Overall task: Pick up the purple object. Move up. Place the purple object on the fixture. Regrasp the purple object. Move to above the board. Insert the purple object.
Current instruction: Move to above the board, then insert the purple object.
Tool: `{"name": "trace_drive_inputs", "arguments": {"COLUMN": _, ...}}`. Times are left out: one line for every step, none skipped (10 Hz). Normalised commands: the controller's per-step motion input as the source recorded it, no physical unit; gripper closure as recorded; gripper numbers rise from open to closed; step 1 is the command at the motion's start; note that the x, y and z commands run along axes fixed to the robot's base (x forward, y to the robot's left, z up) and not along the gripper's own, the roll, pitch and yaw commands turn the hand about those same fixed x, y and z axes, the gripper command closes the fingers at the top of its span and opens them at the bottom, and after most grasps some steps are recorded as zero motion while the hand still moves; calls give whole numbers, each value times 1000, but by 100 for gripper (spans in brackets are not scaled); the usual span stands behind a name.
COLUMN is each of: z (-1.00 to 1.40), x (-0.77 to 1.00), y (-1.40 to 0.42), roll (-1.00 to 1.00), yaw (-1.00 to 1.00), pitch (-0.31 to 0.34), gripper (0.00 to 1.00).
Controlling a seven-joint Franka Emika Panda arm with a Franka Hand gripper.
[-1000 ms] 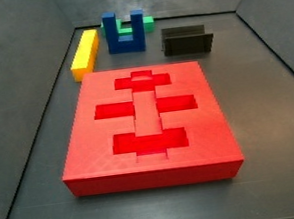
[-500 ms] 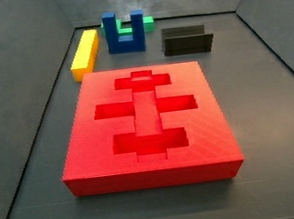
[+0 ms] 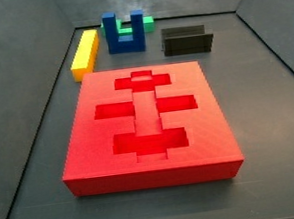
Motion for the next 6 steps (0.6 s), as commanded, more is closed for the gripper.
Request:
{"name": "trace_drive_inputs", "arguments": {"z": 3, "x": -81, "y": 38, "roll": -715, "yaw": 36, "pitch": -67, "gripper": 100}}
{"name": "trace_drive_inputs", "arguments": {"z": 0, "x": -66, "y": 28, "roll": -444, "yaw": 15, "pitch": -66, "gripper": 100}}
{"name": "trace_drive_inputs", "arguments": {"z": 2, "x": -50, "y": 22, "roll": -293, "yaw": 5, "pitch": -53, "gripper": 100}}
{"name": "trace_drive_inputs", "arguments": {"z": -191, "x": 151, "y": -51, "roll": -20, "yaw": 0, "pitch": -67, "gripper": 100}}
{"name": "trace_drive_inputs", "arguments": {"z": -160, "x": 577, "y": -111, "roll": -37, "yaw": -9, "pitch": -47, "gripper": 100}}
{"name": "trace_drive_inputs", "arguments": {"z": -146, "x": 694, "y": -163, "roll": -26, "yaw": -9, "pitch": -26, "gripper": 100}}
